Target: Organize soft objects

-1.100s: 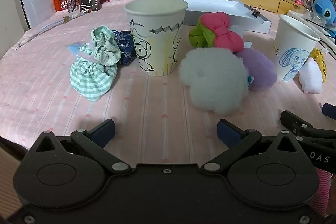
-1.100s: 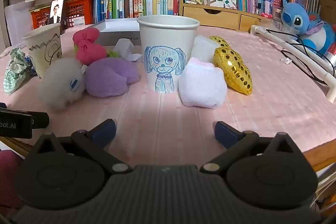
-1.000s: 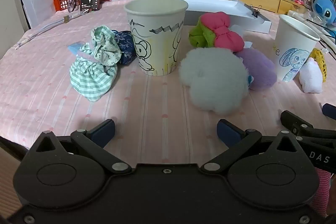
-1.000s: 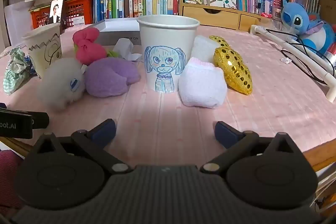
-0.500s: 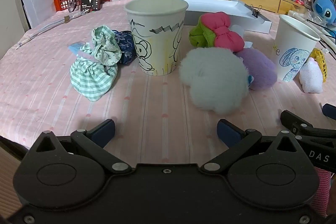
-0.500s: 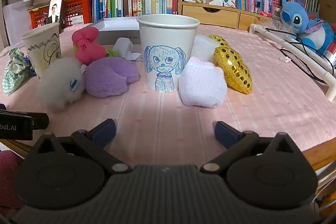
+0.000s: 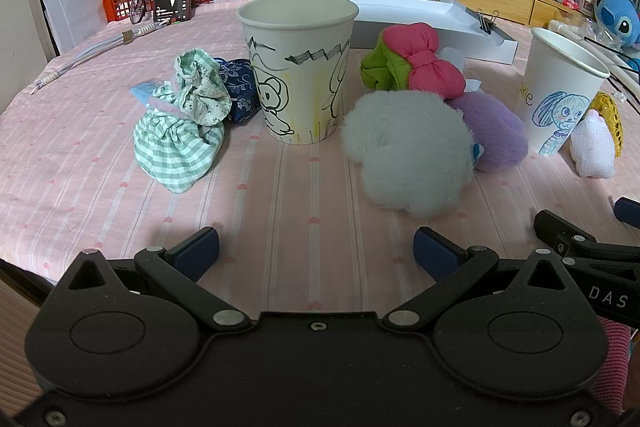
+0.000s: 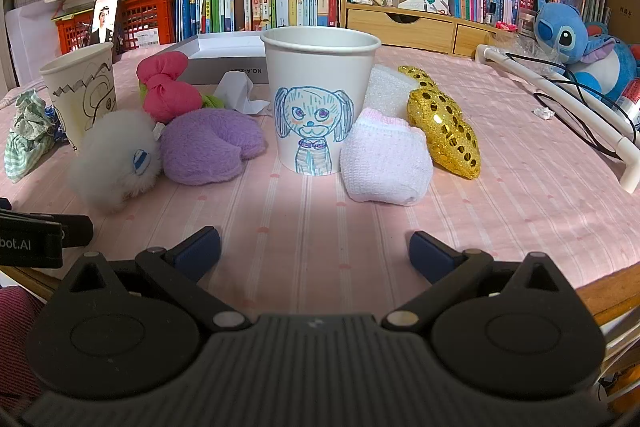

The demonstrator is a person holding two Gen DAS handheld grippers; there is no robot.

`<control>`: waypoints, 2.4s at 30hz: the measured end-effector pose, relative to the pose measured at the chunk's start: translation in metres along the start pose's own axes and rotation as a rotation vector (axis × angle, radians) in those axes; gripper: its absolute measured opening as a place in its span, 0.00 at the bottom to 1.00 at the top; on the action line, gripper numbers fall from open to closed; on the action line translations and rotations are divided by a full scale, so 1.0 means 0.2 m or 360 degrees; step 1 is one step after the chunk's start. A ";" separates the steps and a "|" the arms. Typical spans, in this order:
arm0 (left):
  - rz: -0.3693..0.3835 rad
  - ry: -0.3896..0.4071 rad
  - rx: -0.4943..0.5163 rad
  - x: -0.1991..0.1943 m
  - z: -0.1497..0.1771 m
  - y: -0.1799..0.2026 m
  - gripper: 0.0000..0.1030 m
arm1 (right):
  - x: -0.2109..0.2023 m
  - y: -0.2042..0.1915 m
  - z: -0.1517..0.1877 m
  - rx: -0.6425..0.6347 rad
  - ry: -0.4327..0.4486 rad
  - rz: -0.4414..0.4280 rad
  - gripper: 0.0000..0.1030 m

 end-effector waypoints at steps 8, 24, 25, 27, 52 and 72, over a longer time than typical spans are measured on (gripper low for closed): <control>0.0000 0.0001 0.0000 0.00 0.00 0.00 1.00 | 0.00 0.00 0.00 -0.0001 0.0000 -0.0002 1.00; 0.0000 0.0002 0.0001 0.00 0.00 0.00 1.00 | 0.00 0.00 0.00 -0.0001 -0.0003 -0.0001 1.00; 0.0000 0.0002 0.0001 0.00 0.00 0.00 1.00 | 0.00 0.00 0.00 -0.0001 -0.0003 -0.0001 1.00; 0.0000 0.0001 0.0000 0.00 0.00 0.00 1.00 | 0.00 0.00 0.00 -0.0001 -0.0004 -0.0001 1.00; -0.0001 0.0003 0.0001 0.00 0.00 0.00 1.00 | 0.00 0.00 0.00 -0.0001 -0.0003 0.0000 1.00; 0.0031 0.0108 0.0036 -0.01 0.03 -0.05 1.00 | -0.02 0.01 0.04 -0.0003 0.0172 -0.0020 1.00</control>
Point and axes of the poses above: each gripper's, at about its wrist camera, not at the fingertips, and x roughly the way its jaws point, y to its right, z to its underside, the point moved 4 cm from there along x, roughly the way its jaws point, and after that the axes turned 1 degree about -x, right-handed, at the moved point
